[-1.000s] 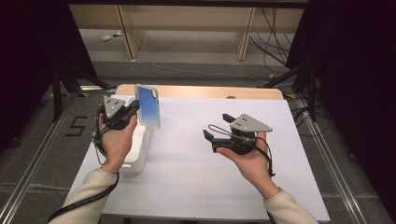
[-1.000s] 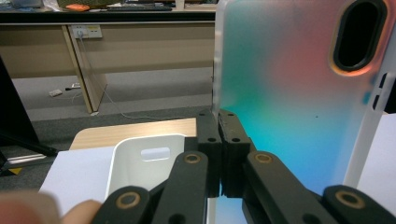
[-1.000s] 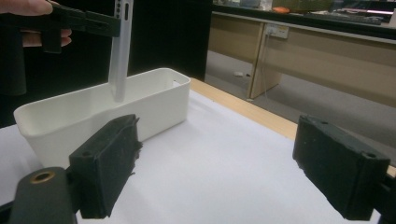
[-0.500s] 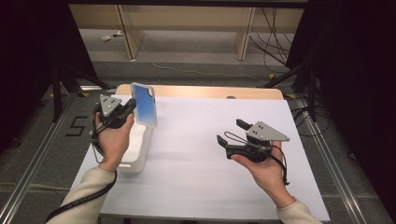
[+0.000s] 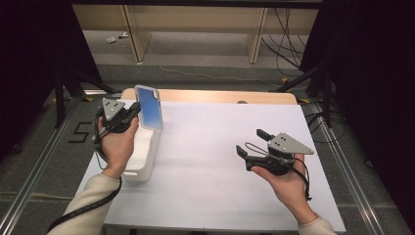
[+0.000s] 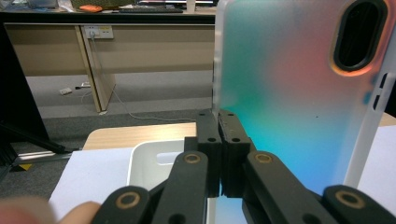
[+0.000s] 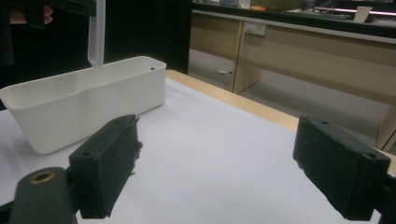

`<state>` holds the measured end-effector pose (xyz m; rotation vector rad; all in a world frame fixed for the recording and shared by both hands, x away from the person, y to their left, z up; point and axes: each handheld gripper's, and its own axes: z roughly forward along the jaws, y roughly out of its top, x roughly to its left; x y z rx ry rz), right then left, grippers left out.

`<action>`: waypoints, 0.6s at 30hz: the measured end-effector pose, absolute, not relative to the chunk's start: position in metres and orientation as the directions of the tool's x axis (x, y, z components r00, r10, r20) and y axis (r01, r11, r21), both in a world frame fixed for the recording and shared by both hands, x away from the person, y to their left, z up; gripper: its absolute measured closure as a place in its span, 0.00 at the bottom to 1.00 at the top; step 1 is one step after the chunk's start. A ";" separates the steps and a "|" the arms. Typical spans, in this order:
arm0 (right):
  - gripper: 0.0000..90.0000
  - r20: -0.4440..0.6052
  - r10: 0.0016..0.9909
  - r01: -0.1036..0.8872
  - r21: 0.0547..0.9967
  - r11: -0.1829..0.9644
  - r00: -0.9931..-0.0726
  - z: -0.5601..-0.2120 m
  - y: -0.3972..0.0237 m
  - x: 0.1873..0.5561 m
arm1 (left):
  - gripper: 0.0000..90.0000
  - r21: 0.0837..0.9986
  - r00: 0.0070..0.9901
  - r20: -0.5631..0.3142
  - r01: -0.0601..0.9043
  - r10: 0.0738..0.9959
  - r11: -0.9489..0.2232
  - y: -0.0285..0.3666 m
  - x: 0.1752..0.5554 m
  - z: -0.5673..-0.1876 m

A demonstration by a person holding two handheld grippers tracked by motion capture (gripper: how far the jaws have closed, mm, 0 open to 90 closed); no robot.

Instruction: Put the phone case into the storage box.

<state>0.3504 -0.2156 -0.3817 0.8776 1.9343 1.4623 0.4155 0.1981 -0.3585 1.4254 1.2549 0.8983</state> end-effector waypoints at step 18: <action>0.17 -0.039 0.781 0.177 0.966 0.189 -0.623 -0.388 -0.230 0.344 | 0.98 0.967 0.162 -0.076 0.253 0.984 0.033 0.204 0.424 -0.360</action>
